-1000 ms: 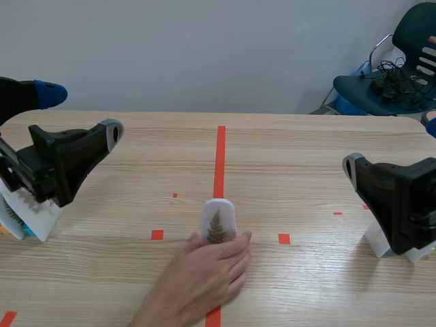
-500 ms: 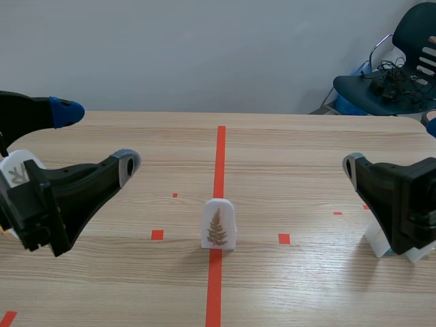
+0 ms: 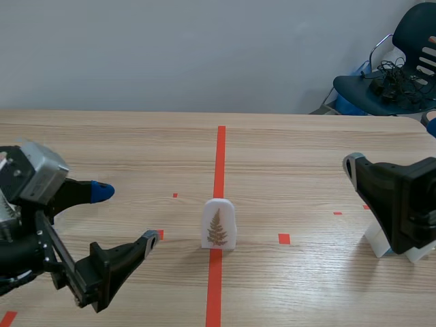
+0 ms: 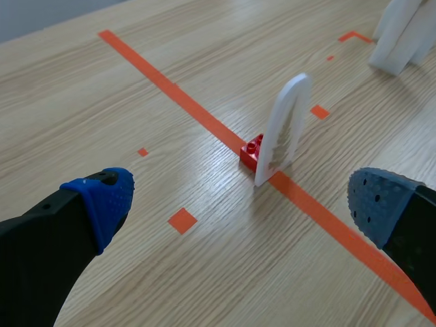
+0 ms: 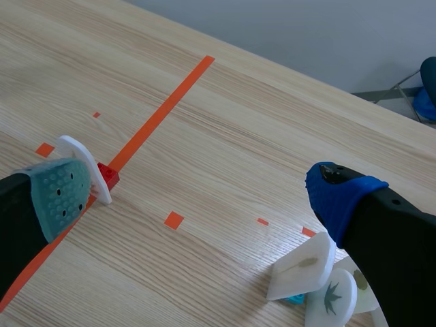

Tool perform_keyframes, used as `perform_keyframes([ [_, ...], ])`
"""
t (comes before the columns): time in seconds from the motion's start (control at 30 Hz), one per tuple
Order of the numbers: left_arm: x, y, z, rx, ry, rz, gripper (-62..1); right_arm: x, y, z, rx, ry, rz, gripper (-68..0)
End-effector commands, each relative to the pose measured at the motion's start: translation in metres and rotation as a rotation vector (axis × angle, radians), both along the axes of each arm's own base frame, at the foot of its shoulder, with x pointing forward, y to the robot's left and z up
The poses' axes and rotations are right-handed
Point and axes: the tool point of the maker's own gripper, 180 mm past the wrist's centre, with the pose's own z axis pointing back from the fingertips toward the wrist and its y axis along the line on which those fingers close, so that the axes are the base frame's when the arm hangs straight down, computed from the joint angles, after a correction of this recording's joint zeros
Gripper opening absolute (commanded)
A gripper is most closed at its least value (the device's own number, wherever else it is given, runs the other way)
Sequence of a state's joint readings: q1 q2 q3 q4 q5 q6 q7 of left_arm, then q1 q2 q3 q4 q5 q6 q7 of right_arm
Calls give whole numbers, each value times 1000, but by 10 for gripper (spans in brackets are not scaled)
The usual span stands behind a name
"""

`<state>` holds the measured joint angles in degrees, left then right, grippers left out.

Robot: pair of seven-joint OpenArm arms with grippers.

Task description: Do the leaf sorting experiment

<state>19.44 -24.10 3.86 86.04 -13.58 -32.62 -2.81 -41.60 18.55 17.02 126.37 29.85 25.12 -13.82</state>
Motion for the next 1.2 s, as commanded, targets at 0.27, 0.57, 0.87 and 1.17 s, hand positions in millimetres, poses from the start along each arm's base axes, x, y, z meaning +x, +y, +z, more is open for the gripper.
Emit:
perform_keyframes([
  [0.27,27,-45,-39,18,-44,-75,14,4,0,9,8,-38,0,4],
  [0.57,41,-84,-61,18,-59,-113,14,4,0,9,8,-38,0,4],
  [0.87,42,-98,-50,-31,-94,-124,14,4,0,9,9,-38,0,4],
  [1.17,42,-100,-50,-37,-94,-124,-243,4,0,9,9,-38,0,4],
])
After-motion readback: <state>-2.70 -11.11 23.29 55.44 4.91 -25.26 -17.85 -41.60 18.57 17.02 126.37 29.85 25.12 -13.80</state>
